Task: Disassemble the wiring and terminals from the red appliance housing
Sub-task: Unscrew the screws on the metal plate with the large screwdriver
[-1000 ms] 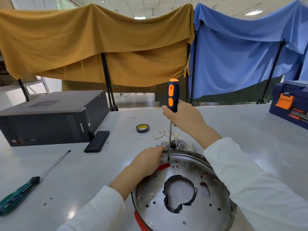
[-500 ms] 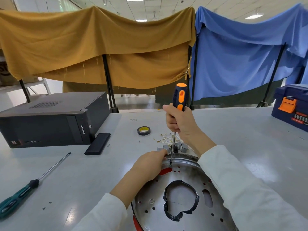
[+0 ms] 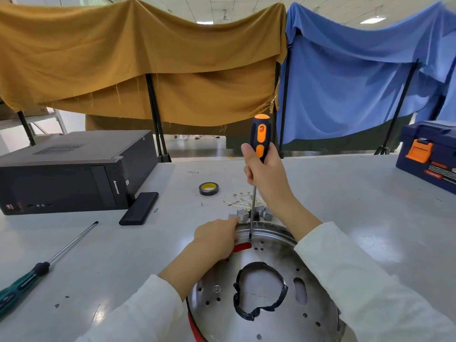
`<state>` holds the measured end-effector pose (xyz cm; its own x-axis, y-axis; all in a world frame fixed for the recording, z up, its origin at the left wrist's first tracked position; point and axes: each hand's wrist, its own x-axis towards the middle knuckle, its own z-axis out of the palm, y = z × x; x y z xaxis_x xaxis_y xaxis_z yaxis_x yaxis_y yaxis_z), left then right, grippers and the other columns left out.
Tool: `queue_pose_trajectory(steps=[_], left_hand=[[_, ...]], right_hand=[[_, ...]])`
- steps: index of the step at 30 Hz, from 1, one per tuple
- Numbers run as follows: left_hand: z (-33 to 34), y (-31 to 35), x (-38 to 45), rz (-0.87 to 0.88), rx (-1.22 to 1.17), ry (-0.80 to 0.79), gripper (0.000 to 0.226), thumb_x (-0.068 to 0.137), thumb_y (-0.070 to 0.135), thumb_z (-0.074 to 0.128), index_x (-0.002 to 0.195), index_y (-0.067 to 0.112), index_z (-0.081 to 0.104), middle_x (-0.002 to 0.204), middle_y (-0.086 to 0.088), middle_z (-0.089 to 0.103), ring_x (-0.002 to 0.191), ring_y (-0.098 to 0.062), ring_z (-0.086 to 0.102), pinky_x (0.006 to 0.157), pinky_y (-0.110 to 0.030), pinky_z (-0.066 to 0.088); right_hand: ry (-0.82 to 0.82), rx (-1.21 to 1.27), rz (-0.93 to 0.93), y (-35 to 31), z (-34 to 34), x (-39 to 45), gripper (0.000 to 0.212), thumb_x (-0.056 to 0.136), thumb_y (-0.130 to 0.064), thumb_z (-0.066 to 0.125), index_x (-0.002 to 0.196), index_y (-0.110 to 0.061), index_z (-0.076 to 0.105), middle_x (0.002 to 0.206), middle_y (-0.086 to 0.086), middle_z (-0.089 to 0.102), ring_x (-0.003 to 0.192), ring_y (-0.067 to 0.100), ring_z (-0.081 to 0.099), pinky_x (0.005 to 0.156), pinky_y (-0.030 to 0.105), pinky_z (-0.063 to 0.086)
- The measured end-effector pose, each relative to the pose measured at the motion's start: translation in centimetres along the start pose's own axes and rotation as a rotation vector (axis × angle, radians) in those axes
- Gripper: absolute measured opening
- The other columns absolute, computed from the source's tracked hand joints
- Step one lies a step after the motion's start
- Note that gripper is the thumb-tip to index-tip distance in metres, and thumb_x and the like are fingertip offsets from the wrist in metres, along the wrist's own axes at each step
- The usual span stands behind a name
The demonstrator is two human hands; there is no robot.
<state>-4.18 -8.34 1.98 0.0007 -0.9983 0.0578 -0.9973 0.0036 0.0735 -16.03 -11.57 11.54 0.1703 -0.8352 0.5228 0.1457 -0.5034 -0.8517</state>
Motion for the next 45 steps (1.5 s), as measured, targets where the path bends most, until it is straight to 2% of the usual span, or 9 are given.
queue_pose_trajectory(steps=[4,7,11,15,18,25,32,39,45], left_hand=[[0.6,0.2,-0.8,0.010,-0.046,0.078,0.023,0.100,0.033,0.035,0.116,0.022,0.047,0.112,-0.009,0.062,0.097,-0.030,0.058,0.071,-0.033,0.039],[0.5,0.2,-0.7,-0.002,-0.044,0.091,0.024,0.099,0.034,0.036,0.116,0.022,0.048,0.111,-0.009,0.063,0.098,-0.030,0.058,0.070,-0.033,0.038],[0.7,0.2,-0.9,0.006,-0.044,0.101,0.021,0.100,0.033,0.035,0.112,0.021,0.047,0.109,-0.009,0.063,0.096,-0.030,0.058,0.068,-0.032,0.036],[0.7,0.1,-0.9,0.018,-0.053,0.110,0.020,0.100,0.033,0.035,0.111,0.021,0.047,0.107,-0.009,0.064,0.094,-0.029,0.059,0.067,-0.032,0.035],[0.7,0.0,-0.9,0.032,-0.065,0.111,0.020,0.100,0.034,0.034,0.109,0.021,0.046,0.106,-0.008,0.064,0.093,-0.029,0.059,0.066,-0.032,0.035],[0.6,0.1,-1.1,0.027,-0.059,0.114,0.020,0.100,0.033,0.034,0.110,0.021,0.046,0.109,-0.008,0.064,0.095,-0.029,0.058,0.068,-0.032,0.036],[0.4,0.2,-1.2,0.016,-0.038,0.106,0.025,0.100,0.035,0.033,0.117,0.021,0.046,0.110,-0.007,0.064,0.095,-0.028,0.059,0.069,-0.032,0.037],[0.3,0.3,-1.3,0.027,-0.050,0.109,0.025,0.101,0.035,0.033,0.117,0.021,0.046,0.112,-0.006,0.063,0.098,-0.027,0.058,0.070,-0.032,0.037],[0.1,0.5,-1.5,0.025,-0.051,0.115,0.026,0.101,0.035,0.032,0.120,0.022,0.046,0.114,-0.005,0.062,0.099,-0.026,0.058,0.071,-0.031,0.036]], right_hand=[[0.052,0.015,-0.019,-0.2,0.6,0.0,0.027,0.089,-0.022,0.065,0.070,-0.020,0.046,0.054,-0.007,0.042,0.046,0.008,0.039,0.045,0.019,0.037],[-0.123,0.204,0.075,-0.6,0.1,0.7,0.045,0.092,-0.023,0.061,0.054,-0.021,0.036,0.044,-0.007,0.032,0.036,0.010,0.025,0.036,0.016,0.022],[-0.211,0.229,0.099,-0.5,-0.4,0.8,0.026,0.094,-0.017,0.058,0.075,-0.018,0.040,0.050,-0.006,0.035,0.041,0.009,0.029,0.037,0.019,0.023],[-0.140,0.143,0.038,-0.2,0.2,-0.1,0.019,0.094,-0.013,0.056,0.097,-0.015,0.038,0.069,0.002,0.052,0.055,0.011,0.049,0.047,0.023,0.044],[0.020,0.058,0.004,-0.3,0.4,-0.3,0.016,0.094,-0.017,0.057,0.096,-0.020,0.042,0.084,0.005,0.054,0.063,0.008,0.055,0.060,0.022,0.052],[0.106,-0.130,-0.048,-0.4,1.3,0.0,0.020,0.087,-0.021,0.066,0.079,-0.020,0.048,0.060,-0.009,0.046,0.051,0.005,0.044,0.050,0.020,0.042],[-0.250,0.218,0.091,-0.6,0.8,0.5,0.031,0.092,-0.009,0.059,0.070,-0.019,0.039,0.048,-0.009,0.034,0.037,0.007,0.026,0.035,0.015,0.024],[0.086,-0.060,-0.022,-0.2,0.3,-0.5,0.018,0.092,-0.021,0.061,0.093,-0.022,0.043,0.079,0.000,0.051,0.058,0.002,0.051,0.058,0.029,0.051],[0.090,0.072,-0.004,-0.3,0.3,-0.1,0.022,0.092,-0.024,0.061,0.076,-0.023,0.046,0.057,-0.008,0.042,0.047,0.006,0.038,0.044,0.017,0.034]])
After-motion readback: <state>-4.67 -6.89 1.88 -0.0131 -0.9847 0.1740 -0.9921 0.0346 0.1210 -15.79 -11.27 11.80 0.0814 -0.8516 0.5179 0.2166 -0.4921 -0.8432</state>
